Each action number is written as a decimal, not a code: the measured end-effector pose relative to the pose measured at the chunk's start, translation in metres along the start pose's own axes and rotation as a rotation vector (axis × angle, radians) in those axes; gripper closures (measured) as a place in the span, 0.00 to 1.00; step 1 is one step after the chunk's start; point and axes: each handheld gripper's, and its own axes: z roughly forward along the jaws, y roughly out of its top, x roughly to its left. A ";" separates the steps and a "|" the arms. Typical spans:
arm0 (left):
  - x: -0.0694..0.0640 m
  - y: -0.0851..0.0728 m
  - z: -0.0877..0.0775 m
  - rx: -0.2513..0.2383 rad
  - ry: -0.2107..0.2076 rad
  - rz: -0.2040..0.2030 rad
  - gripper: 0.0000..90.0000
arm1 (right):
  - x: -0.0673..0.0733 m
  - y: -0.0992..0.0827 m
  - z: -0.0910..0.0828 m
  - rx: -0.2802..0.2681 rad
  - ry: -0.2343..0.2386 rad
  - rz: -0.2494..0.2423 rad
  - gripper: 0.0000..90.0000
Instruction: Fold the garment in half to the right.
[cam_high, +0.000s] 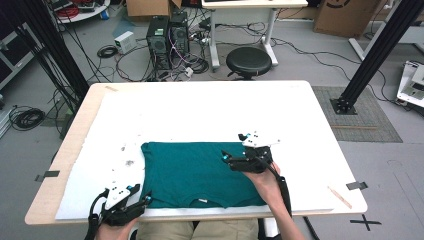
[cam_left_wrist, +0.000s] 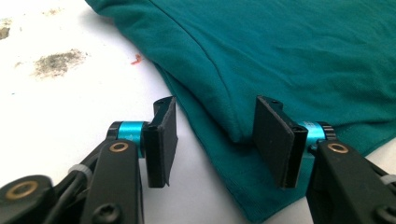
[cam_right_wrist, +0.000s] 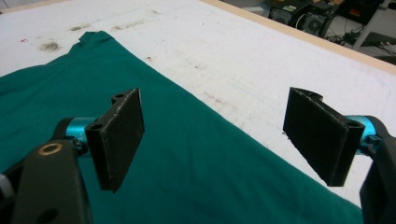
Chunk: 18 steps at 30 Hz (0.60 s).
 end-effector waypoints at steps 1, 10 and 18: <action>0.000 0.000 0.000 0.000 0.001 -0.003 0.56 | 0.001 0.001 0.001 -0.001 -0.001 -0.004 0.23; -0.004 -0.002 -0.001 -0.015 -0.014 0.016 0.69 | 0.003 0.008 0.014 0.021 0.037 0.012 0.23; -0.003 -0.003 0.000 -0.021 -0.078 0.016 0.89 | 0.009 0.017 0.037 0.094 0.113 -0.007 0.23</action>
